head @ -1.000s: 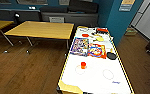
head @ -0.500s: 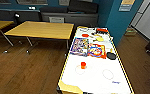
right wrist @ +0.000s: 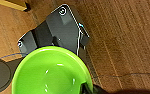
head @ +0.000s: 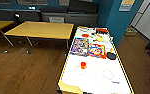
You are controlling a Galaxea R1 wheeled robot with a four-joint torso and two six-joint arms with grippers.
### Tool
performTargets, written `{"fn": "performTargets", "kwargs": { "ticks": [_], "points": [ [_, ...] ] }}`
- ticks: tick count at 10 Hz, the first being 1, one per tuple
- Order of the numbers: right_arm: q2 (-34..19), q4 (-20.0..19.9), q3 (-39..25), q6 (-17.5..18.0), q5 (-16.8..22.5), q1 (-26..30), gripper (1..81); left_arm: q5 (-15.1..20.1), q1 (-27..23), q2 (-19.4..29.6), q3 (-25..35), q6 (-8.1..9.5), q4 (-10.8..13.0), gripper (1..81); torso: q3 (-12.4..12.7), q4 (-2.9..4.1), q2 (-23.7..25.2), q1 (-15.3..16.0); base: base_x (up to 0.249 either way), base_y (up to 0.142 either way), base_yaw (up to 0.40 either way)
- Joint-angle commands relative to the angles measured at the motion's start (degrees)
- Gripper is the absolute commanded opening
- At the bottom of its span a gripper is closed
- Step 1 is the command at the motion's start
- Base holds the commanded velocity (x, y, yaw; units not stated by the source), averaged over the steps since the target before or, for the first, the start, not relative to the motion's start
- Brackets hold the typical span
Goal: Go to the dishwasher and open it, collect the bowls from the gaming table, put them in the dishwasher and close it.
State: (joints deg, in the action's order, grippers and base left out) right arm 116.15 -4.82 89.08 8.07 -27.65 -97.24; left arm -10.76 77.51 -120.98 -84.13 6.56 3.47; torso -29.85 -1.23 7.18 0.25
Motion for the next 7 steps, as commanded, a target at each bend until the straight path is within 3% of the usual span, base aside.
{"fn": "performTargets", "kwargs": {
  "ticks": [1, 2, 4, 5, 7],
  "points": [
    [-2.2, 1.6, -0.2, -0.4, 2.2, 0.0, 1.0, 2.9, -9.9, 13.3, 14.9, 2.85, -0.3, 81.1, 0.0, 0.0, 0.0, 0.0, 0.0, 0.0, 0.0],
    [-1.9, 2.3, -0.2, -0.2, 2.1, 0.0, 1.0, 3.3, -12.9, 15.1, 17.6, 3.11, -0.5, 81.1, 0.0, 0.0, 0.0, 0.0, 0.0, 0.0, 0.0],
    [-1.2, 2.4, -0.3, -0.1, 2.1, 0.0, 1.0, 5.8, -19.3, 17.9, 21.5, 6.36, -0.4, 81.1, 0.0, 0.0, 0.0, 0.0, 0.0, 0.0, 0.0],
    [-0.6, 2.4, -0.2, -0.2, 2.0, 0.0, 1.0, 7.6, -22.8, 18.4, 22.5, 9.67, -0.5, 81.1, 0.0, 0.0, 0.0, 0.0, 0.0, 0.0, 0.0],
    [1.4, 2.4, 1.2, -0.4, 0.5, 0.2, 1.0, 14.7, -32.3, 18.5, 23.1, 15.83, -0.4, 81.1, 0.0, 0.0, 0.0, 0.0, 0.0, 0.0, 0.0]
  ]
}}
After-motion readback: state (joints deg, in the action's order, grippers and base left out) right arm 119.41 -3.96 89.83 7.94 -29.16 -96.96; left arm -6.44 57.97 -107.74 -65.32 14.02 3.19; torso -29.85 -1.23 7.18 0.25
